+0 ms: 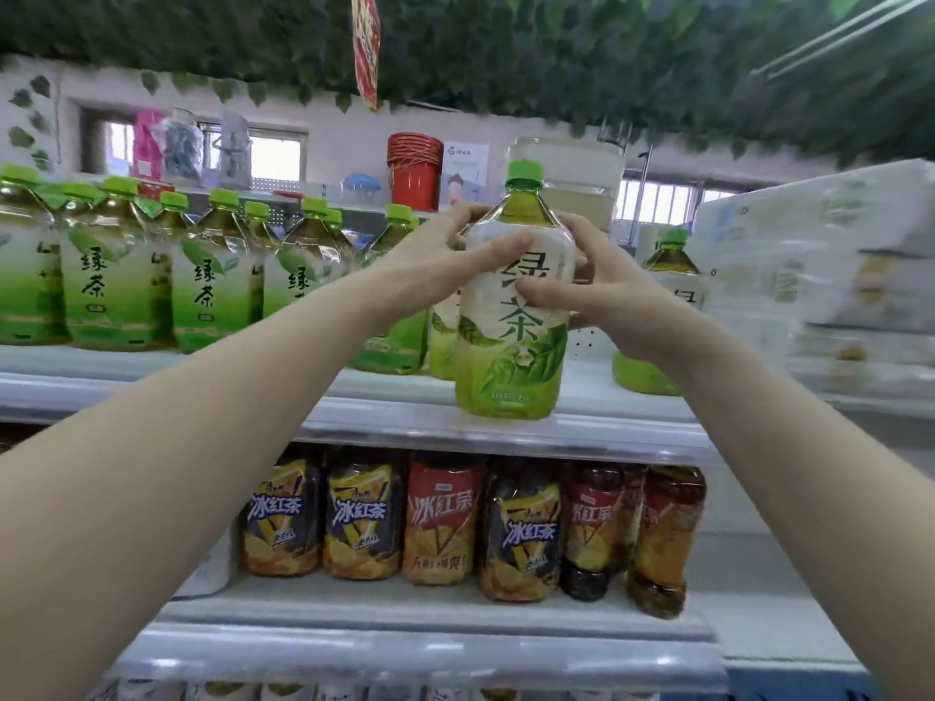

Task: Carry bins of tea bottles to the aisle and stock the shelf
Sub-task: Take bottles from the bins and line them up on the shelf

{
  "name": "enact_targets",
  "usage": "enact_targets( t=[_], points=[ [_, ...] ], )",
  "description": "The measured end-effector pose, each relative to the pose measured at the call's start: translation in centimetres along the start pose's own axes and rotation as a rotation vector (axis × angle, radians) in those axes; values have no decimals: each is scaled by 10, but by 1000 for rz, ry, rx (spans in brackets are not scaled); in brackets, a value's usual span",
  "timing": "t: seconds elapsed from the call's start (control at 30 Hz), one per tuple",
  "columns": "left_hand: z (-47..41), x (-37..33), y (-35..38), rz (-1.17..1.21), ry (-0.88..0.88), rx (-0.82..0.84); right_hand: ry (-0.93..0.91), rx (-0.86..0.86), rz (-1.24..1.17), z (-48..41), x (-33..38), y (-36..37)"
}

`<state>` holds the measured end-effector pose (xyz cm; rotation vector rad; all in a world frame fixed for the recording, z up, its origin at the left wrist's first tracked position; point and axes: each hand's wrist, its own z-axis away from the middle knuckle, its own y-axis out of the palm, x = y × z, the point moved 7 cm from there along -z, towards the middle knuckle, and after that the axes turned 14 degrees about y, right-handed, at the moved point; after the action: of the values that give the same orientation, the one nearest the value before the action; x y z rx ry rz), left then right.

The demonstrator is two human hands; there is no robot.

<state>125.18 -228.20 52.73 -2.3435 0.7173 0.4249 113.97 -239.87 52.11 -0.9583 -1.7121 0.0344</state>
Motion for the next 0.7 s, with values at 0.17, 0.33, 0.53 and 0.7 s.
enact_targets(
  t=[0.17, 0.33, 0.53, 0.7],
  points=[
    [-31, 26, -4, -674, 70, 101, 79, -189, -38, -12, -24, -57],
    [-34, 65, 1, -964, 50, 161, 176, -206, -14, -40, -58, -65],
    [-31, 77, 14, -999, 59, 158, 209, -191, -68, -76, -87, -59],
    [-30, 84, 21, -1062, 73, 132, 174, -101, 1, -96, -85, -46]
  ],
)
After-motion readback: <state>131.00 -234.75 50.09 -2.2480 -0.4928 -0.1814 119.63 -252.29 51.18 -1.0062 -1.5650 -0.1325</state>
